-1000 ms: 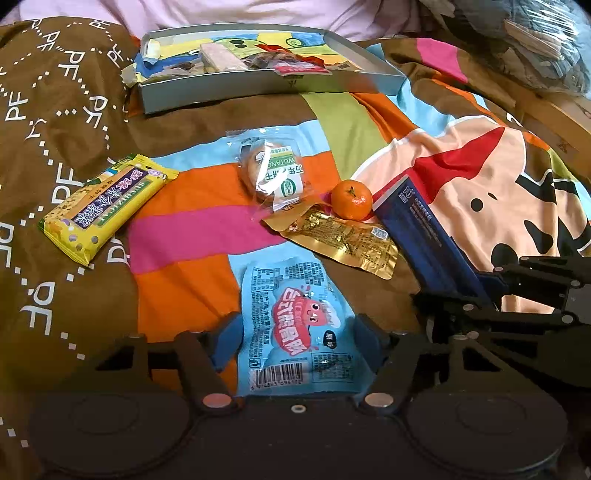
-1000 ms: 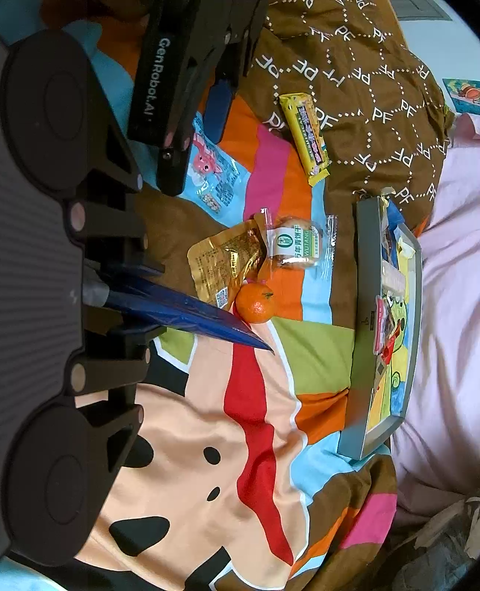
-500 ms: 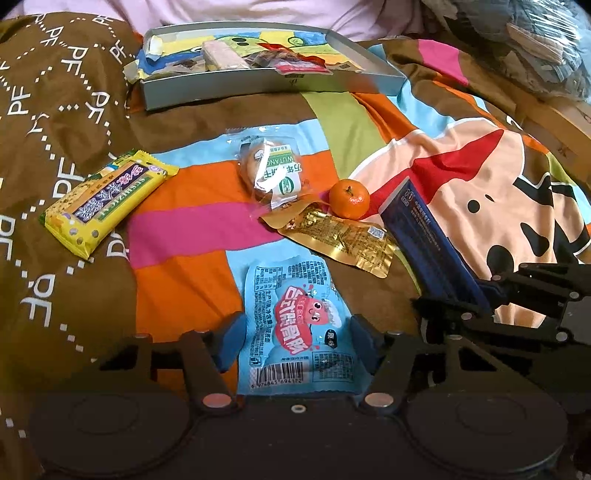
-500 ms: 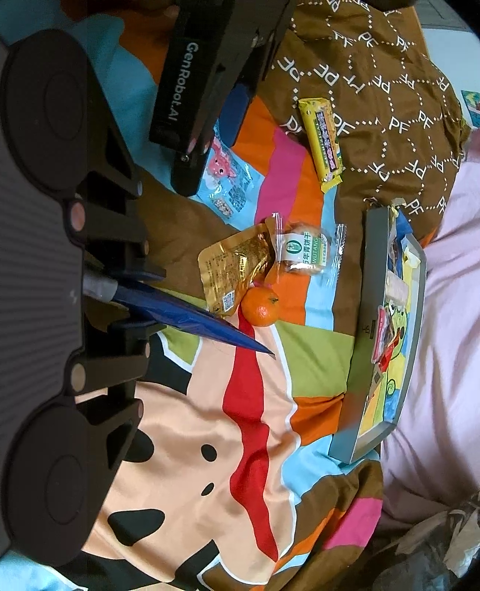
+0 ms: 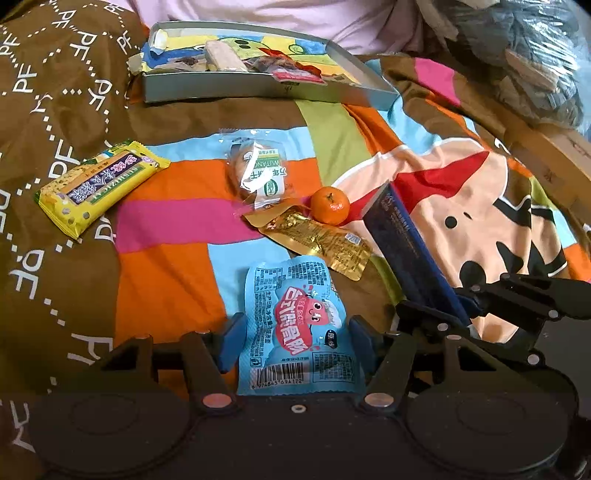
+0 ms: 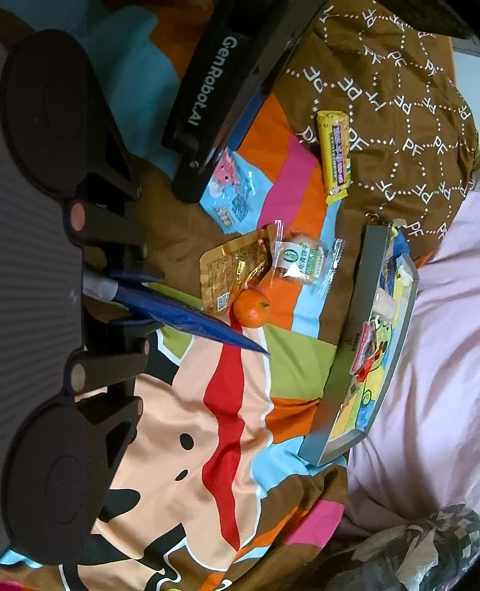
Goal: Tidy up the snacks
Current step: 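Grasp the blue fish-snack bag with the left tool, then lift both held packets and carry them toward the grey tray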
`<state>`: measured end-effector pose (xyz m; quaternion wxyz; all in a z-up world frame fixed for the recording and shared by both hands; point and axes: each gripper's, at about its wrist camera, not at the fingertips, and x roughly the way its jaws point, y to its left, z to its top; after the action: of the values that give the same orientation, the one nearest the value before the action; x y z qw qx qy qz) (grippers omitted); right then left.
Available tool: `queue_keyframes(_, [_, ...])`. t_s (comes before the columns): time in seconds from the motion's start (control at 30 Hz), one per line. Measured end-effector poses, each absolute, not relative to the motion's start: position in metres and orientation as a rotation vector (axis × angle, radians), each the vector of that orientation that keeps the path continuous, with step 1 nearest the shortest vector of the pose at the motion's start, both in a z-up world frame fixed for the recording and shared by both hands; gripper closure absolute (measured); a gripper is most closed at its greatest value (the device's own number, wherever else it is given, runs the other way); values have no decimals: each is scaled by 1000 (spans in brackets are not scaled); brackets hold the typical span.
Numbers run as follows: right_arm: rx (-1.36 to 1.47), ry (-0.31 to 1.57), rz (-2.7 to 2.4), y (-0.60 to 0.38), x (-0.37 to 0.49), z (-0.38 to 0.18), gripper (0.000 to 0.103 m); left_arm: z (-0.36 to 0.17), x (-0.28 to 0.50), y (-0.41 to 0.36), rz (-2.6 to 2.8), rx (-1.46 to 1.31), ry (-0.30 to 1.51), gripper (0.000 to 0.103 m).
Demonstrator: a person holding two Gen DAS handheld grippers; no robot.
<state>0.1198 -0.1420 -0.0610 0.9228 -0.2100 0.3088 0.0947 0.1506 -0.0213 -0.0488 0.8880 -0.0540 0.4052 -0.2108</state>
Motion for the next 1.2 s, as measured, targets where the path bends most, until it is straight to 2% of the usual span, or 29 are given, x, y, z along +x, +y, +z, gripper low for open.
queue_keyframes(0.17, [-472, 610, 193, -140, 117, -61, 87, -48, 150, -19, -433, -143, 825, 41])
queue_keyframes(0.23, [-481, 595, 201, -139, 115, -60, 91, -47, 150, -17, -431, -152, 815, 41])
queue_keyframes(0.63, [-572, 499, 194, -134, 107, -56, 92, -40, 147, -14, -422, -180, 749, 41])
queue_keyframes(1.2, [-532, 437, 191, -139, 106, -45, 92, -31, 148, -4, -392, -251, 675, 41])
